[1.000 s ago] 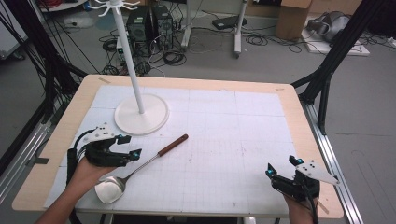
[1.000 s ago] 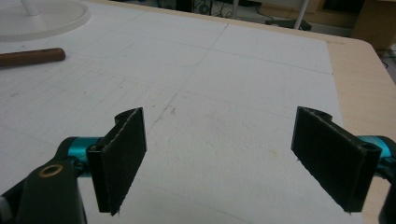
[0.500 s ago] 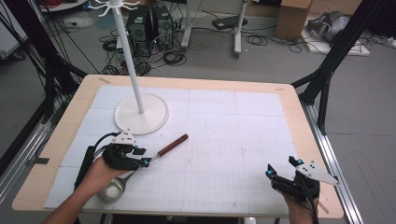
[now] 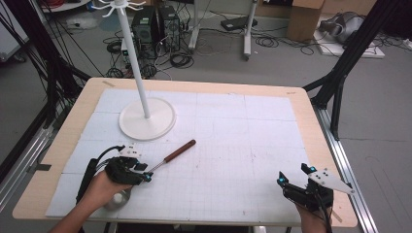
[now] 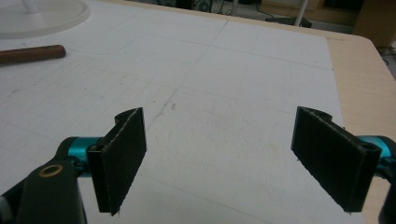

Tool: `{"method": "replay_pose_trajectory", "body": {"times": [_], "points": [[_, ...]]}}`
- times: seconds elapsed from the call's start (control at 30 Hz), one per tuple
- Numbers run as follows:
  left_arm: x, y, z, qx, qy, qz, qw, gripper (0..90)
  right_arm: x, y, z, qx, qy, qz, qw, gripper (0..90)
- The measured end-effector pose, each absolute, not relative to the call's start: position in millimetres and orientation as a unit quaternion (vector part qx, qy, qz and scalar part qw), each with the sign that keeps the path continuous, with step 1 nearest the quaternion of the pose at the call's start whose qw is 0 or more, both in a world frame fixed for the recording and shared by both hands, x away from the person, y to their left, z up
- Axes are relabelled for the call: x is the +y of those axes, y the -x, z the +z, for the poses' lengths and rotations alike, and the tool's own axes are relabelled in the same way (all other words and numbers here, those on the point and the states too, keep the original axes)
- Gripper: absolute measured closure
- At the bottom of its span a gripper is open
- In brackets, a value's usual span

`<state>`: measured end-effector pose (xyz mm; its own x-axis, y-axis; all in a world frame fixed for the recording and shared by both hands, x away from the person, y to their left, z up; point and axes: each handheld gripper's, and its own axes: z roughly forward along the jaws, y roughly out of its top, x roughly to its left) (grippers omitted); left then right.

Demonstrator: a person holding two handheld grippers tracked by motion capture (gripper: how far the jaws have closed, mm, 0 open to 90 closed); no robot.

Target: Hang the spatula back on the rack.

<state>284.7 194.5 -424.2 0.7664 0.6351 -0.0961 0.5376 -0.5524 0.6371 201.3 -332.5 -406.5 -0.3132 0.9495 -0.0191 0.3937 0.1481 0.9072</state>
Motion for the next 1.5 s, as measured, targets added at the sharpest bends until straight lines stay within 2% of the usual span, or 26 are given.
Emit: {"method": "replay_pose_trajectory", "body": {"times": [0.2, 0.37, 0.43, 0.77, 1.3, 1.5], "points": [[193.4, -280.4, -427.7, 0.336, -0.882, 0.091, 0.318, 60.1, -331.9, -202.1, -406.4, 0.686, -0.490, 0.431, 0.321, 16.9], [189.2, -271.6, -427.5, 0.322, -0.888, 0.115, 0.308, 69.4, -333.0, -202.1, -406.8, 0.685, -0.493, 0.430, 0.322, 17.0], [188.2, -269.1, -427.9, 0.315, -0.890, 0.116, 0.308, 75.9, -333.7, -202.0, -406.9, 0.685, -0.493, 0.429, 0.323, 17.0], [195.0, -273.7, -430.4, 0.337, -0.878, 0.091, 0.327, 82.6, -334.5, -201.0, -406.9, 0.683, -0.495, 0.429, 0.323, 17.0], [196.1, -275.2, -429.6, 0.353, -0.873, 0.083, 0.327, 84.0, -335.9, -201.3, -407.5, 0.682, -0.495, 0.430, 0.324, 17.0], [200.4, -274.9, -428.6, 0.351, -0.867, 0.078, 0.345, 84.0, -337.4, -200.8, -407.5, 0.680, -0.497, 0.430, 0.325, 17.0]]}}
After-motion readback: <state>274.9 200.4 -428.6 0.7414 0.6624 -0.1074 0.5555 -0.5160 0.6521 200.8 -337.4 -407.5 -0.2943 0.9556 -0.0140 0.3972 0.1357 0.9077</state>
